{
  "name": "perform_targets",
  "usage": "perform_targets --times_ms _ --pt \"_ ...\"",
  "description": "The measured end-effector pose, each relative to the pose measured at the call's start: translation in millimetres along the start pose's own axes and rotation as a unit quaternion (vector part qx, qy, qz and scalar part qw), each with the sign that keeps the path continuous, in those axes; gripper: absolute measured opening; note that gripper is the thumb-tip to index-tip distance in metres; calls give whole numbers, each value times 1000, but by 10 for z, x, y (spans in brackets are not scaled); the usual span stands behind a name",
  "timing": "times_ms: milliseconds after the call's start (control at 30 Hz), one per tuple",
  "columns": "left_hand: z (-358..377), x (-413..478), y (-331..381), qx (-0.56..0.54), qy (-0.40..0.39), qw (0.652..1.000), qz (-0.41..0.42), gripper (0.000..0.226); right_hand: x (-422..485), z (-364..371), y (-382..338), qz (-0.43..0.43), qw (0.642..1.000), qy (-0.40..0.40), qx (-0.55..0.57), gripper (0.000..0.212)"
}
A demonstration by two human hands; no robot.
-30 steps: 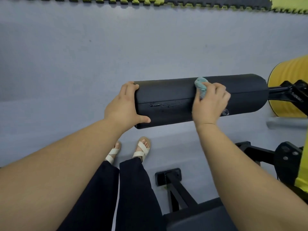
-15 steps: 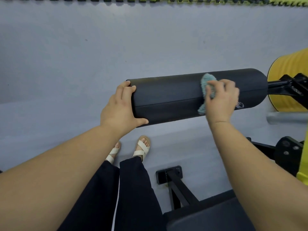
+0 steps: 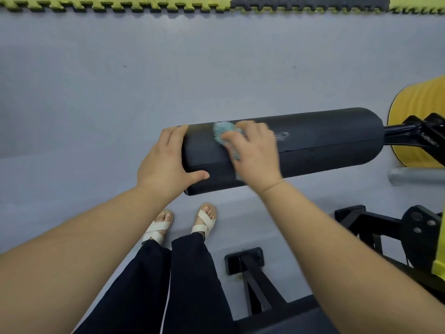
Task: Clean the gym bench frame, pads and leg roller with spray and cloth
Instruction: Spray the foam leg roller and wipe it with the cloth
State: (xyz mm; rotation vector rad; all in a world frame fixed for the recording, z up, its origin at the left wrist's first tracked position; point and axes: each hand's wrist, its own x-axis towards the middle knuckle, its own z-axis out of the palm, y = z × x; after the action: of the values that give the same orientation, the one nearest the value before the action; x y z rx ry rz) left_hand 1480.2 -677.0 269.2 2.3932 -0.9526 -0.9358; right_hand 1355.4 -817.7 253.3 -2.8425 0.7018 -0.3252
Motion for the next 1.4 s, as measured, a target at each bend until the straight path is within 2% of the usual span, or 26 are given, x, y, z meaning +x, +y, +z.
perform_targets --times_ms 67,133,200,267,333,400,467,533,600,667,733,800,867,933,1067,1133,1200,1267,1333,1400 --pt "-7 -7 15 23 0 1000 6 92 -89 -134 512 54 997 13 -51 18" --pt "-3 -17 38 31 -1 999 3 91 -171 -273 887 166 982 18 -86 21" --pt "13 -37 61 31 6 999 3 90 -188 -327 998 304 949 15 -80 23" --pt "49 -78 62 34 19 999 8 91 -102 -253 828 382 920 22 -82 24" --pt "107 -141 56 41 36 998 15 92 20 -116 407 342 937 37 -66 21" --pt "178 -200 35 28 54 998 18 92 118 44 -169 236 970 47 -31 22" --pt "222 -240 -29 -40 83 995 28 83 119 191 -687 143 989 30 -3 17" --pt "205 -249 -110 -88 98 991 36 73 46 232 -850 80 996 5 32 11" --pt "167 -231 -178 -85 83 992 51 72 -1 161 -560 16 999 -19 34 17" --pt "137 -210 -203 -76 69 994 49 74 -34 44 -116 36 999 -8 -3 14" --pt "125 -200 -184 -65 60 995 48 79 -58 -84 263 149 988 14 -40 18" --pt "124 -199 -175 -53 51 996 50 88 -79 -167 427 277 959 8 -56 22" --pt "122 -198 -172 -48 39 997 39 95 -48 -140 344 347 936 14 -49 21" --pt "125 -201 -171 -45 17 999 20 98 50 -30 -4 324 946 27 -20 20" --pt "171 -212 -170 -80 42 996 20 90 207 261 -930 152 988 22 26 12" --pt "190 -240 -190 -67 48 996 16 88 217 247 -969 82 996 10 39 14" --pt "225 -291 -223 -48 45 997 33 92 177 165 -668 27 999 -16 36 22" --pt "257 -324 -268 -33 48 997 60 92 146 60 -220 41 999 -15 0 24" --pt "262 -336 -290 -27 42 996 71 91 123 -49 176 122 991 -17 -43 26" --pt "248 -337 -299 -49 29 996 67 85 97 -151 354 237 967 -38 -80 26"
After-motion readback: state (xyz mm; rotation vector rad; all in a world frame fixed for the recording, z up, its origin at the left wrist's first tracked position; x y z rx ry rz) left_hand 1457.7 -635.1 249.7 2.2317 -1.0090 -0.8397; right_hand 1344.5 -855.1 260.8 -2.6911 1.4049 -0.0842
